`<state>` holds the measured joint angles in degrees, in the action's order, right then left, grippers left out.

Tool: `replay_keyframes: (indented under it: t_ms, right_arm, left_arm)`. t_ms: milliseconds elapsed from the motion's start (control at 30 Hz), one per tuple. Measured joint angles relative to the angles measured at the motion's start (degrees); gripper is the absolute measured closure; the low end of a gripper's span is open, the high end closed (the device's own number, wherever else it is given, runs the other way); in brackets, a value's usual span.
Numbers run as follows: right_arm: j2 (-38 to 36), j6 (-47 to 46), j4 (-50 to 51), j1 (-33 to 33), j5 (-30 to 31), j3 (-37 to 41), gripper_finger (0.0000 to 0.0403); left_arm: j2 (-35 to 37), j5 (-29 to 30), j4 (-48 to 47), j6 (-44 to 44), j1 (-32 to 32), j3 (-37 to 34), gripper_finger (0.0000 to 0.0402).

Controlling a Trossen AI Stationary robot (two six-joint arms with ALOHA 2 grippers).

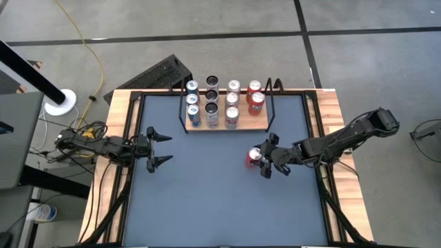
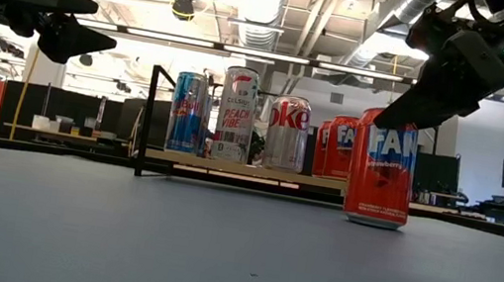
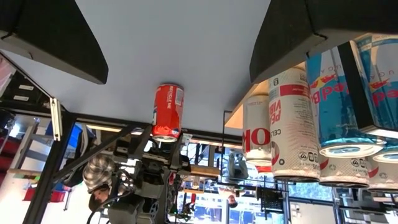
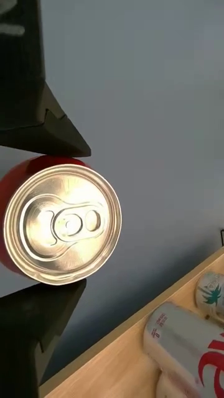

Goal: Place canned beverage on shelf
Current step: Put the orange soda can onto the shelf aligned with the other orange soda cans

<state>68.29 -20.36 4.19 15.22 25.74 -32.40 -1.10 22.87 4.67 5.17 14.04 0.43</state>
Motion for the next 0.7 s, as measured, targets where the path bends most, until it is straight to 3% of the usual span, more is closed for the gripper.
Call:
replay_keyframes:
  t_ms: [200, 433, 700]
  right_arm:
    - [0.02, -0.34, 1.25, 0.00, -0.54, -1.89, 0.0120]
    - [0.00, 0.33, 10.36, -0.46, 0.79, -11.36, 0.0121]
    - [-0.02, 5.74, 15.19, -8.55, 0.42, -18.57, 0.0121]
  left_arm:
    - [0.00, 0.00, 0.00, 0.01, 0.00, 0.00, 0.0020]
    - [0.00, 0.00, 0.00, -0.08, 0.00, 0.00, 0.0020]
    - [0.00, 0.00, 0.00, -0.14, 0.00, 0.00, 0.0020]
